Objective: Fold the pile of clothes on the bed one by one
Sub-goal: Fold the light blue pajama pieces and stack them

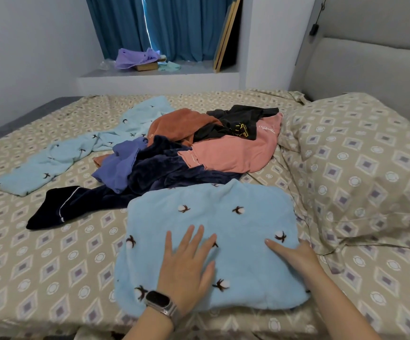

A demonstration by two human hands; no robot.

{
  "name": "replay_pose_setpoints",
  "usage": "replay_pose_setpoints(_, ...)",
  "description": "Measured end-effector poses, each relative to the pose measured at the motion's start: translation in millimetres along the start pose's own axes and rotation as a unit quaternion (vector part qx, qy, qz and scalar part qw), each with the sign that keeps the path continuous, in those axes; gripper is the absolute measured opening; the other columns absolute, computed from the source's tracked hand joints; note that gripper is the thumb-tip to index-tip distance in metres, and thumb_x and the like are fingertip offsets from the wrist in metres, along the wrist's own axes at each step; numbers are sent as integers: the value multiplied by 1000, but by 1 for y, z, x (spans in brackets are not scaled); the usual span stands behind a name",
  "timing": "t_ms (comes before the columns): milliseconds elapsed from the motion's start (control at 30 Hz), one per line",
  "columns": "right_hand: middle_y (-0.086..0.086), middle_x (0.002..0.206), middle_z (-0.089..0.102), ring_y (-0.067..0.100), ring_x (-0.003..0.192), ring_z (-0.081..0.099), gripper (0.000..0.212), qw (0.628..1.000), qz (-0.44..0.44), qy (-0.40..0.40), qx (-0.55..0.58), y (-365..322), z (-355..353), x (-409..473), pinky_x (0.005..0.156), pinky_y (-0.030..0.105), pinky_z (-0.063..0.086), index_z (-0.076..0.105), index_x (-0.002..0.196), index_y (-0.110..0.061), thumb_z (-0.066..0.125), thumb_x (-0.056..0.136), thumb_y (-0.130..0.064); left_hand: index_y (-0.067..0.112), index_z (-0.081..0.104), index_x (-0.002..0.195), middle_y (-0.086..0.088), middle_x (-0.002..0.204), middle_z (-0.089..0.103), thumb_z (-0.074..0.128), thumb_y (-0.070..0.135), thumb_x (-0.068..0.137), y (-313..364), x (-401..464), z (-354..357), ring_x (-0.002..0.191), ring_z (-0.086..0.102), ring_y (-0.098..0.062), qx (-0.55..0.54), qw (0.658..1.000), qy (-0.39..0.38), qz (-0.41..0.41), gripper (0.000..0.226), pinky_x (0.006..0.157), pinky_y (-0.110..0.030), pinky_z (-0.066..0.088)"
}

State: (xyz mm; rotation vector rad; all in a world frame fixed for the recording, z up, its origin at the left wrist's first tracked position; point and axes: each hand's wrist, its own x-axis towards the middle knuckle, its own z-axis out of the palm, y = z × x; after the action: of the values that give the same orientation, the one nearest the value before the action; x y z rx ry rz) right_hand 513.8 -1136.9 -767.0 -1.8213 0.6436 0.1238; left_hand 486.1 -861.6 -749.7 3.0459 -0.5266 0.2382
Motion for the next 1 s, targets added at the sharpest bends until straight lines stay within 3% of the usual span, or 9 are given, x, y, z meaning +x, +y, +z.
replay_pose_setpoints(167, 9, 91, 76, 28, 84, 73, 50, 988, 72, -76, 109, -7, -12, 8, 72, 34, 56, 70, 101, -7, 89, 64, -34, 61, 26, 139, 0, 158, 23, 11, 72, 91, 12, -2, 32, 147, 19, -26, -17, 986, -128, -104, 51, 108, -58, 8)
replay_pose_setpoints(267, 11, 95, 76, 29, 86, 73, 50, 977, 94, -133, 139, -13, -14, 8, 75, 36, 56, 68, 108, -7, 85, 67, -31, 52, 45, 135, -4, 147, 46, 18, 70, 93, 11, -3, 53, 136, 39, -29, -16, 980, -173, -99, 53, 105, -60, 16)
replay_pose_setpoints(367, 6, 88, 77, 25, 79, 74, 43, 982, 71, -112, 131, -15, -5, 5, 69, 32, 57, 69, 104, -9, 86, 68, -25, 50, 49, 133, -4, 146, 48, 17, 68, 94, 15, -2, 50, 132, 48, -30, -20, 979, -178, -94, 53, 104, -61, 18)
replay_pose_setpoints(467, 4, 88, 77, 24, 82, 73, 40, 987, 40, -72, 141, -25, 0, -4, 71, 33, 56, 70, 102, -11, 87, 68, -22, 59, 26, 141, 11, 158, 0, -1, 78, 84, 9, 0, 34, 147, 0, -14, -98, 982, -139, -85, 66, 113, -54, -13)
replay_pose_setpoints(533, 2, 91, 77, 22, 83, 74, 36, 988, -5, -51, 143, -39, 1, -11, 72, 34, 56, 71, 103, -13, 86, 70, -18, 58, 30, 138, 23, 151, -5, 10, 82, 80, -3, 6, 31, 143, -12, -1, -224, 962, -122, -101, 66, 112, -42, -24)
replay_pose_setpoints(633, 1, 94, 76, 21, 84, 72, 27, 992, -69, -28, 103, -78, 5, -34, 77, 35, 56, 71, 95, -19, 85, 72, -16, 44, 55, 113, 14, 142, 46, 50, 42, 97, -25, 14, 3, 137, 37, -7, -519, 828, -78, -199, 17, 120, -39, 16)
replay_pose_setpoints(700, -5, 90, 73, 16, 84, 70, 22, 991, -131, -22, 17, -114, 15, -55, 72, 32, 53, 69, 88, -24, 83, 73, -18, 32, 61, 111, 6, 128, 60, 54, 27, 98, -44, 17, -20, 120, 55, -12, -644, 714, -32, -272, 16, 101, -27, 43)
replay_pose_setpoints(867, -1, 86, 65, 19, 82, 62, 38, 922, -267, -64, -272, -204, 78, -105, 70, 34, 48, 63, 92, -15, 80, 70, -41, 20, 62, 115, -3, 119, 65, 49, 39, 97, -89, 8, -55, 104, 65, -24, -782, 522, 9, -340, 29, 85, -42, 52)
replay_pose_setpoints(1000, 4, 114, 65, 19, 98, 67, 59, 868, -232, -315, -306, -221, 168, -135, 94, 34, 52, 57, 126, -14, 66, 84, -53, 10, 68, 115, -21, 110, 69, 42, 55, 93, -114, -6, -68, 99, 67, -36, -858, 391, -7, -333, 56, 86, -47, 54)
